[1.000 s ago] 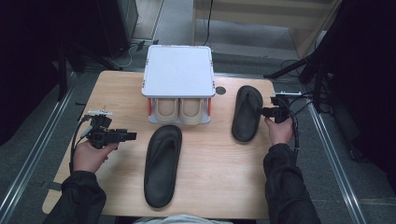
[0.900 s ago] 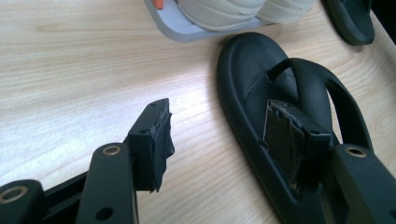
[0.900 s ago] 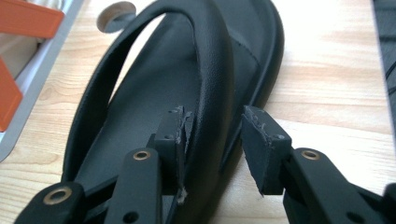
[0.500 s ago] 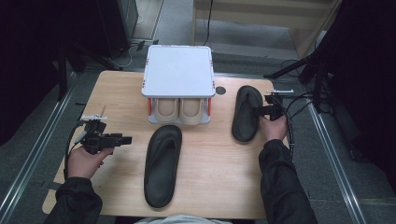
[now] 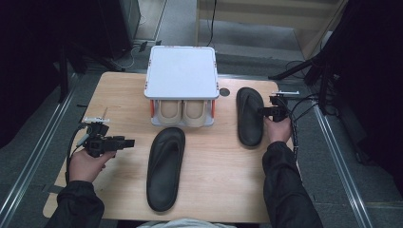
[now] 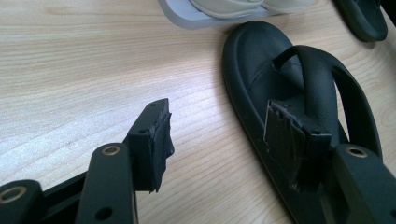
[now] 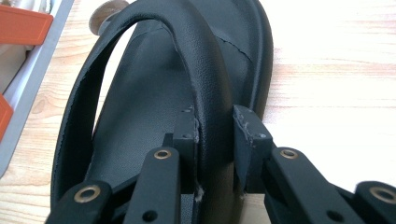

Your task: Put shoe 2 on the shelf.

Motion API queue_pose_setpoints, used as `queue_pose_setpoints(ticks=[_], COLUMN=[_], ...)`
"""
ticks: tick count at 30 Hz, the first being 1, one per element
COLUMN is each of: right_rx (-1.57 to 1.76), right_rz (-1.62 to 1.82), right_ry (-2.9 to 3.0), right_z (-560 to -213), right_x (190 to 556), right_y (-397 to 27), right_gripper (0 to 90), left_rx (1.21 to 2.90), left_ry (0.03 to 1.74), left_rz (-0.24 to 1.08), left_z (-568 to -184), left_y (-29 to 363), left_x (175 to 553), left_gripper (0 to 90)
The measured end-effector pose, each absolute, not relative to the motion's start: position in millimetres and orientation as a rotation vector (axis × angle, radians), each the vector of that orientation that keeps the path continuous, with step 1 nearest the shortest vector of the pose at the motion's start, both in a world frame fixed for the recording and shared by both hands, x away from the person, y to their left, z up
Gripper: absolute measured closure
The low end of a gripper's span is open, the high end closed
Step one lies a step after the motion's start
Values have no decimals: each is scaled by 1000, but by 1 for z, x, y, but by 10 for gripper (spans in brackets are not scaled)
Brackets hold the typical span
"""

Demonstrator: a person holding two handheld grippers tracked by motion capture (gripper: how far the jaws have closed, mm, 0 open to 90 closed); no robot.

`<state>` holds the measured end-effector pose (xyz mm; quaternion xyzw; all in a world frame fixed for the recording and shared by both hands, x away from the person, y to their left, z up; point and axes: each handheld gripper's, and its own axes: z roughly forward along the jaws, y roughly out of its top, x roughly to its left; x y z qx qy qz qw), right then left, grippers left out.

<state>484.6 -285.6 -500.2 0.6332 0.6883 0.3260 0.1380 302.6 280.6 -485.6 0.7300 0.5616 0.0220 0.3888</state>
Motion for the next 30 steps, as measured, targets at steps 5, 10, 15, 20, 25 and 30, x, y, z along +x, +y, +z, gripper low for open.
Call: queue_pose_setpoints(ticks=[5,10,15,20,25,30], right_rx=[1836,1839,1825,1821,1818,1799], right_rz=[960,967,980,995,1000,1006], right_ry=[1984,1991,1998,2015,2033,2054], right_z=[-495,-492,-487,-479,-473,-468], right_x=[484,482,479,474,466,458], right_y=[-285,-285,-284,-283,-279,-275], right_gripper=[737,738,738,738,737,736], left_rx=[1855,1855,1860,1875,1890,1891], left_ry=[1424,1420,1418,1402,1390,1376], left_rz=[54,50,45,41,48,39], left_z=[-486,-485,-485,-485,-485,-485], left_y=[281,280,278,275,271,269], left_x=[303,303,304,306,307,309], left_gripper=[412,409,403,402,398,395])
